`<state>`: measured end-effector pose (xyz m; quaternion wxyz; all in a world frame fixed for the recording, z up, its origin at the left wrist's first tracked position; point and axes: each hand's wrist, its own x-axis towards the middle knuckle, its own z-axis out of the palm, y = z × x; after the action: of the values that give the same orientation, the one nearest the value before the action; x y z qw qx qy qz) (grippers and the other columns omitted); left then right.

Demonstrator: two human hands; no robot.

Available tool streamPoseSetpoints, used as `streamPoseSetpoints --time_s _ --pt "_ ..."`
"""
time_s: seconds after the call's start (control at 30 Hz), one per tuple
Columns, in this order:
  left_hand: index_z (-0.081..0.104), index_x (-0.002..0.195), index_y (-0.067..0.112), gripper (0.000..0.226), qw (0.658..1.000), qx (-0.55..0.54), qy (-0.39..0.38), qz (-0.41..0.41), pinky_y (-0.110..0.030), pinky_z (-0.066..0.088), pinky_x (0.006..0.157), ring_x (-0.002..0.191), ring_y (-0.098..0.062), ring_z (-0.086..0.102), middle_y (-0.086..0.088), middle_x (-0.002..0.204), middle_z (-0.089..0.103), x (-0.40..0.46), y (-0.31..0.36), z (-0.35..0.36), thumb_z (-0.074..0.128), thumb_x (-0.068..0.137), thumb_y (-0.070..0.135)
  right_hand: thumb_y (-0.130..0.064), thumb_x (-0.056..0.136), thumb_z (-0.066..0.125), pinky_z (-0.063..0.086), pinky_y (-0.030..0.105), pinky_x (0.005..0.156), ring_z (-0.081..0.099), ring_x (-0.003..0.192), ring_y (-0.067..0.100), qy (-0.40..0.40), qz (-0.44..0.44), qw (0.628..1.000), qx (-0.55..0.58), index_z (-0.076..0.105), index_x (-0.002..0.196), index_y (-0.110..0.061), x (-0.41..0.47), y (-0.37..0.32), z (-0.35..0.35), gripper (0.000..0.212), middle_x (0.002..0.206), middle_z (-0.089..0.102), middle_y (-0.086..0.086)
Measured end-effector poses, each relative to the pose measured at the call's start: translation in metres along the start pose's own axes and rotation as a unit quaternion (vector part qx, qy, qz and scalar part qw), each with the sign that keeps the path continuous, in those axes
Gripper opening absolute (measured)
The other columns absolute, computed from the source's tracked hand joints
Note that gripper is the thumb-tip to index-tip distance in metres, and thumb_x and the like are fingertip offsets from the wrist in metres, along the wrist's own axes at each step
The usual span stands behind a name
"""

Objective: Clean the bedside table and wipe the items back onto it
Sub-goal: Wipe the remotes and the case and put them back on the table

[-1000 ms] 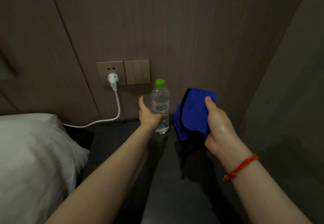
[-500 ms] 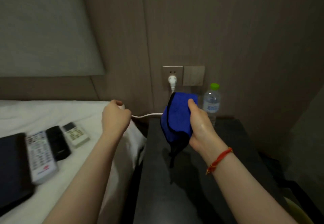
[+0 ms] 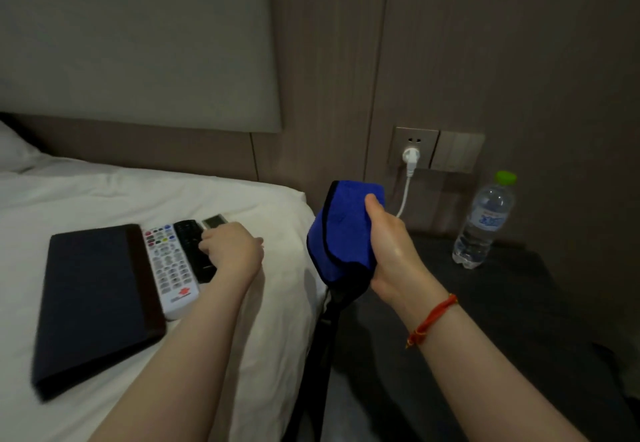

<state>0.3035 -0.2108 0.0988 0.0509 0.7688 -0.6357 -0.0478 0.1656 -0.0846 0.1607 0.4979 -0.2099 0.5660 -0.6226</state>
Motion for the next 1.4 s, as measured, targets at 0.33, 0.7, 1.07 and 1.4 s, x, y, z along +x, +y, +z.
streamPoseSetpoints --time_s 0.33,0.7,1.07,1.4 --pt "0.058 0.09 -0.004 0.024 0.887 -0.443 -0.113 -0.059 -0.038 0.053 0.075 0.072 -0.03 0.059 -0.013 0.081 0.058 -0.006 -0.01 -0.024 0.069 0.073 0.008 -0.04 0.095 0.042 0.048 0.03 0.068 0.06 0.088 0.019 -0.01 0.021 0.999 0.026 0.056 0.105 -0.014 -0.005 0.005 0.0 0.032 0.094 0.063 0.002" --pt "0.058 0.069 0.015 0.025 0.755 -0.621 -0.193 0.08 -0.008 0.046 0.042 0.05 -0.002 0.06 0.007 0.061 0.062 -0.128 0.009 -0.067 0.075 0.069 -0.003 -0.052 0.095 0.022 0.051 0.034 0.083 0.062 0.101 0.022 -0.192 0.015 0.975 0.109 0.057 0.117 -0.015 -0.037 -0.016 -0.007 0.055 0.109 0.065 0.009" --pt "0.054 0.067 0.03 0.032 0.827 -0.524 -0.11 0.17 -0.038 0.055 0.085 0.08 -0.013 0.062 0.014 0.073 0.059 -0.179 0.019 -0.078 0.083 0.057 0.021 -0.024 0.085 0.063 0.054 0.022 0.056 0.066 0.064 0.013 -0.103 -0.025 0.992 -0.063 0.058 0.111 -0.005 -0.056 -0.007 -0.037 0.032 0.089 0.068 0.009" --pt "0.067 0.099 0.028 0.041 0.836 -0.484 -0.116 0.233 -0.028 0.056 0.078 0.08 -0.003 0.067 0.019 0.071 0.062 -0.224 0.018 -0.075 0.082 0.061 0.018 -0.02 0.086 0.062 0.053 0.022 0.047 0.065 0.06 0.014 0.074 -0.135 0.986 -0.061 0.06 0.105 -0.001 -0.068 -0.038 -0.05 0.027 0.079 0.065 0.007"
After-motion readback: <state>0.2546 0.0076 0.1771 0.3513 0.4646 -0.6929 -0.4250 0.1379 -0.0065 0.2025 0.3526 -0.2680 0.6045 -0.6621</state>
